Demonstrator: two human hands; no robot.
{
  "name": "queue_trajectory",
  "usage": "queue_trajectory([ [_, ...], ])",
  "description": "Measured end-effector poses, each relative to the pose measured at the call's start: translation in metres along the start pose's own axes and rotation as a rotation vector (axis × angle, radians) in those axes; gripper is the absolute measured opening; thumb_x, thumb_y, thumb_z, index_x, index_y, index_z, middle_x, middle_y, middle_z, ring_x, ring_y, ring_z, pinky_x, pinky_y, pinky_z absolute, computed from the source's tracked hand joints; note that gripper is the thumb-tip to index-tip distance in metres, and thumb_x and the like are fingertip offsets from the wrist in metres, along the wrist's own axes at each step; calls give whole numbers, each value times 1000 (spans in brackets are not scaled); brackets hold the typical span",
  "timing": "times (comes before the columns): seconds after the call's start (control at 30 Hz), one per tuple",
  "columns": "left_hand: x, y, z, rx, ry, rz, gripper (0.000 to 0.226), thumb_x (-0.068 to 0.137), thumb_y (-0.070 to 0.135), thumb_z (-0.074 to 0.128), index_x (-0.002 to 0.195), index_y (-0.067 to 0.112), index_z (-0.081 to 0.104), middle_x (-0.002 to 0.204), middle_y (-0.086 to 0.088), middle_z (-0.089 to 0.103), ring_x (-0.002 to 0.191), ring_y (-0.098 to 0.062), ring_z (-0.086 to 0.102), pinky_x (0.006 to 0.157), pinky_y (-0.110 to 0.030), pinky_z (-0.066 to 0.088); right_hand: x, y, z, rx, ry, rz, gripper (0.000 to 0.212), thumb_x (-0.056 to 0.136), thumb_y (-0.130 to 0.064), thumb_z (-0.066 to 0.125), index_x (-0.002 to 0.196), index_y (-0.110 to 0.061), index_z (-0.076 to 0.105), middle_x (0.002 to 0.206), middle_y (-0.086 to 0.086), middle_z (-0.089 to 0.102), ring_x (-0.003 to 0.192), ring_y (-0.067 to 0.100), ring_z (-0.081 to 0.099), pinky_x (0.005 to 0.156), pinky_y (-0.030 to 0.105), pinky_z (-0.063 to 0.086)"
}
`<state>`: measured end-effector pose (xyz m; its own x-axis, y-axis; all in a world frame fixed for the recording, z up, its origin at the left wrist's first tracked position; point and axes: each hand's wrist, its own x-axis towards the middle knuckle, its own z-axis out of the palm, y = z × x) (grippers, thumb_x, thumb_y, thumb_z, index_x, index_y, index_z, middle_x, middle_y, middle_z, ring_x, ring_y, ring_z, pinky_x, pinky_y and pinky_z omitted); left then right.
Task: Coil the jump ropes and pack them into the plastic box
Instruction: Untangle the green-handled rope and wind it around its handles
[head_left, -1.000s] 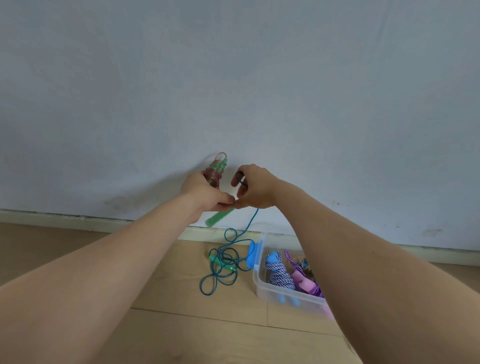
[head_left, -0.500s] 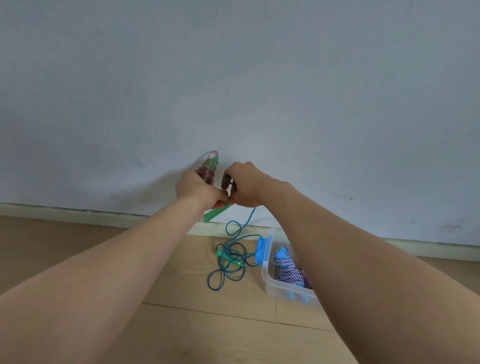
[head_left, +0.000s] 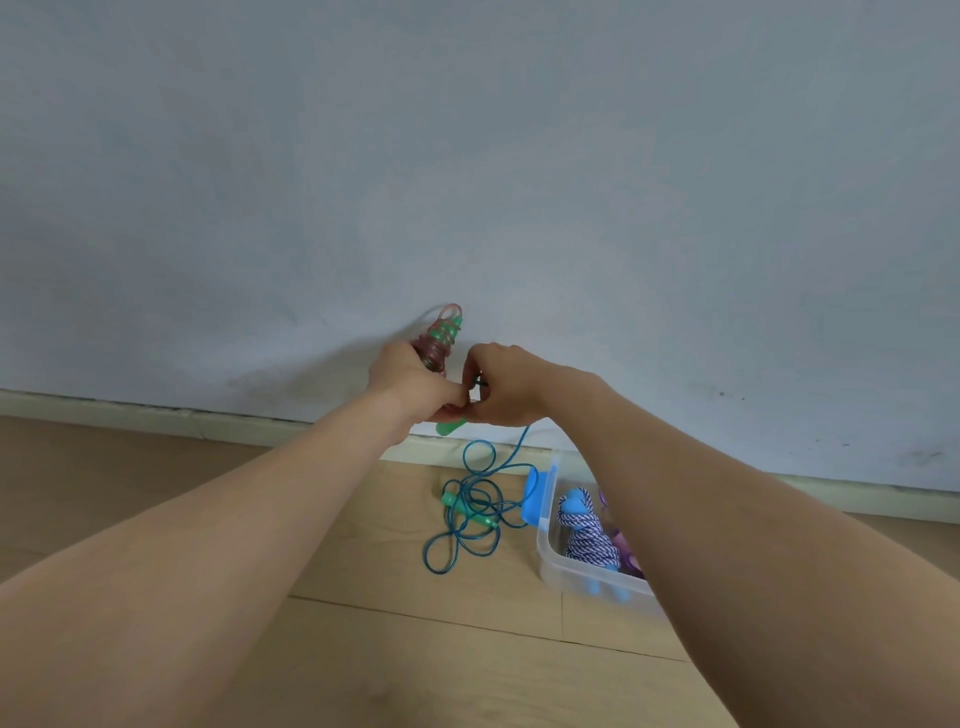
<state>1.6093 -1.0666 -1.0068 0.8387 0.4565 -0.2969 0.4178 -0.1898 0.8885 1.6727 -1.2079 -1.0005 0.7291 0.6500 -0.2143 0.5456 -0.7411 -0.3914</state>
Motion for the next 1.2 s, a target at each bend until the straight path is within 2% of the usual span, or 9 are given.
queue_trajectory([
  [0.07,0,0,-2,15,-1,3,45,57,-7,87,93,8,64,88,-14,69,75,-30,77,70,-47,67,-1,0,0,31,43,-21,49,83,-56,81,108,-21,58,91,-12,54,85,12,55,76,30,46],
  [0.17,4,1,-4,-23,41,-16,42,59,-6,86,92,9,64,85,-7,63,71,-26,73,70,-45,67,1,-4,-1,6,146,-93,32,84,-36,84,104,-18,67,82,-11,56,85,20,56,75,28,44],
  [0.33,6,2,-3,-13,148,-45,50,58,-1,91,98,18,68,94,-6,71,76,-26,77,64,-41,67,4,-16,-3,-191,221,-212,25,89,-22,79,113,-16,75,96,-2,63,89,19,48,87,35,51],
  [0.47,7,1,-5,-112,120,-52,51,60,-7,90,103,8,65,93,-11,69,69,-29,78,60,-36,65,7,-11,-4,-137,261,-176,17,88,-16,78,105,-15,79,76,-12,51,87,20,51,81,34,53],
  [0.57,8,-2,-5,-105,128,-19,42,64,-7,86,98,4,63,91,-14,66,71,-31,78,64,-40,66,10,-5,-3,-105,257,-86,12,89,-15,75,101,-11,78,88,0,67,91,23,61,77,34,56],
  [0.73,5,-4,-8,-171,-64,-41,49,70,-1,94,105,-1,58,84,-16,69,73,-29,76,75,-44,66,12,8,-4,-24,202,31,27,86,-26,82,106,-10,74,101,6,70,89,20,62,69,28,50],
  [0.97,4,1,-16,-180,-161,-13,49,67,-18,85,103,1,58,89,-13,54,70,-28,72,73,-40,66,2,9,-6,-16,123,59,53,65,-65,90,83,-17,76,79,-1,70,78,17,64,59,28,45],
  [1.1,6,2,-21,-28,-120,20,58,59,-18,87,110,-7,61,90,-13,55,64,-24,68,72,-45,67,0,4,-4,-119,92,48,63,74,-82,69,73,-19,68,71,-3,65,76,19,60,60,29,33],
  [1.2,8,2,-25,-19,-130,43,62,57,-19,90,110,-2,63,89,-11,53,67,-22,62,69,-43,66,-3,-4,-6,-132,68,33,66,84,-80,59,70,-16,71,65,-2,61,70,18,55,59,30,29],
])
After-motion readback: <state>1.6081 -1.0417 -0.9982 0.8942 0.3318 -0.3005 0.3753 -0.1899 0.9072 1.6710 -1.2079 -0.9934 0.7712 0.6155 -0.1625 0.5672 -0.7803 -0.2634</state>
